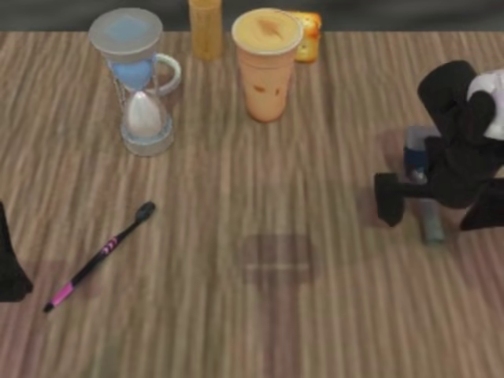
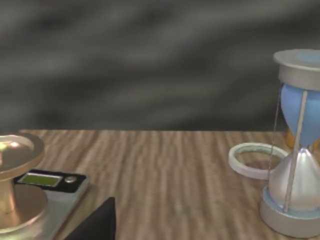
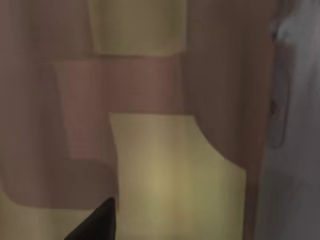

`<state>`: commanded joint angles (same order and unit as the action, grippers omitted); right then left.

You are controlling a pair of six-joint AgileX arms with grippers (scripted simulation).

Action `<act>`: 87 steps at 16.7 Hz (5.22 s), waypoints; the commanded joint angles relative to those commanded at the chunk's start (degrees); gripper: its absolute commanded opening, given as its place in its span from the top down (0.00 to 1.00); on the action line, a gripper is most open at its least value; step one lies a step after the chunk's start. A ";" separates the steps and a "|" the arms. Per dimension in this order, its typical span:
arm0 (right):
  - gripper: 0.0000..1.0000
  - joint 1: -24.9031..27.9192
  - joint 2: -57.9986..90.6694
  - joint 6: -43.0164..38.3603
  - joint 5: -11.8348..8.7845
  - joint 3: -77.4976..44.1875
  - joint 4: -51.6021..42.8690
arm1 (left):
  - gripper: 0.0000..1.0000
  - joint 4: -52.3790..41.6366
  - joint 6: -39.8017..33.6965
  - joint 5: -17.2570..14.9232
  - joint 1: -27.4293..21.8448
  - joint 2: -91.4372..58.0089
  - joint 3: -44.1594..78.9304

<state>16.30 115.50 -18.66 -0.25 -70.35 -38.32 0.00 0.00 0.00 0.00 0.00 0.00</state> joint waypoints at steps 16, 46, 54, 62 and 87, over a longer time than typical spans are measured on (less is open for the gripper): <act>0.75 0.08 2.15 -0.12 0.02 1.48 3.15 | 0.00 0.00 0.00 0.00 0.00 0.00 0.00; 1.00 -1.16 -14.44 13.20 -21.55 18.05 66.85 | 0.00 0.00 0.00 0.00 0.00 0.00 0.00; 1.00 -1.58 -21.89 17.61 -29.03 23.30 85.40 | 0.00 0.00 0.00 0.00 0.00 0.00 0.00; 1.00 2.44 -21.93 17.40 -25.47 23.44 85.77 | 0.00 0.00 0.00 0.00 0.00 0.00 0.00; 1.00 19.75 -23.80 17.02 -8.50 26.01 87.51 | 0.00 2.93 0.08 -3.41 -2.73 -6.29 4.32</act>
<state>36.04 91.70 -1.64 -8.75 -44.34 49.19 2.93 0.08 -3.41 -2.73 -6.29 4.32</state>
